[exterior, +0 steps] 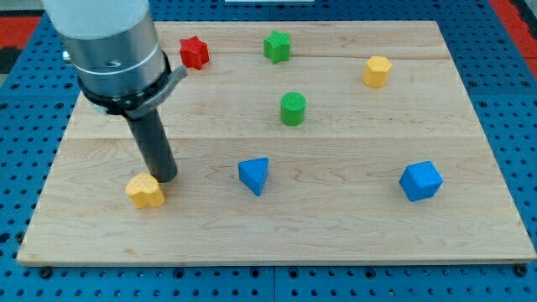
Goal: Slide the yellow heart towards the blue triangle
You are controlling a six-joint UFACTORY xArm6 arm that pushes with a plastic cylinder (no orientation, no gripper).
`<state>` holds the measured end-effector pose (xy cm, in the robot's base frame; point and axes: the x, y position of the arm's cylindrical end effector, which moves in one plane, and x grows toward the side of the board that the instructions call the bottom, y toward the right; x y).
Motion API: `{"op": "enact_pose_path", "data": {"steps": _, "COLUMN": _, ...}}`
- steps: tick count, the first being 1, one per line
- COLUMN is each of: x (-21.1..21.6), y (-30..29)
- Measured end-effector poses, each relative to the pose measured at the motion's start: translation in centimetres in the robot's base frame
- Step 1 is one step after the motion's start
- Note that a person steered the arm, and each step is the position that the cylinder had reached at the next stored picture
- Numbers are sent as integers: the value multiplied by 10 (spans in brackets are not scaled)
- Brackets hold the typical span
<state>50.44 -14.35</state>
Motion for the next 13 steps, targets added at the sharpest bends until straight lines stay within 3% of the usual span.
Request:
{"op": "enact_pose_path", "data": {"steps": 3, "x": 12, "y": 7}}
{"op": "enact_pose_path", "data": {"steps": 4, "x": 38, "y": 7}}
{"op": "enact_pose_path", "data": {"steps": 5, "x": 92, "y": 1}}
{"op": "enact_pose_path", "data": {"steps": 6, "x": 111, "y": -32}}
{"op": "enact_pose_path", "data": {"steps": 7, "x": 88, "y": -54}}
{"op": "enact_pose_path", "data": {"steps": 9, "x": 53, "y": 8}}
{"op": "enact_pose_path", "data": {"steps": 13, "x": 49, "y": 20}}
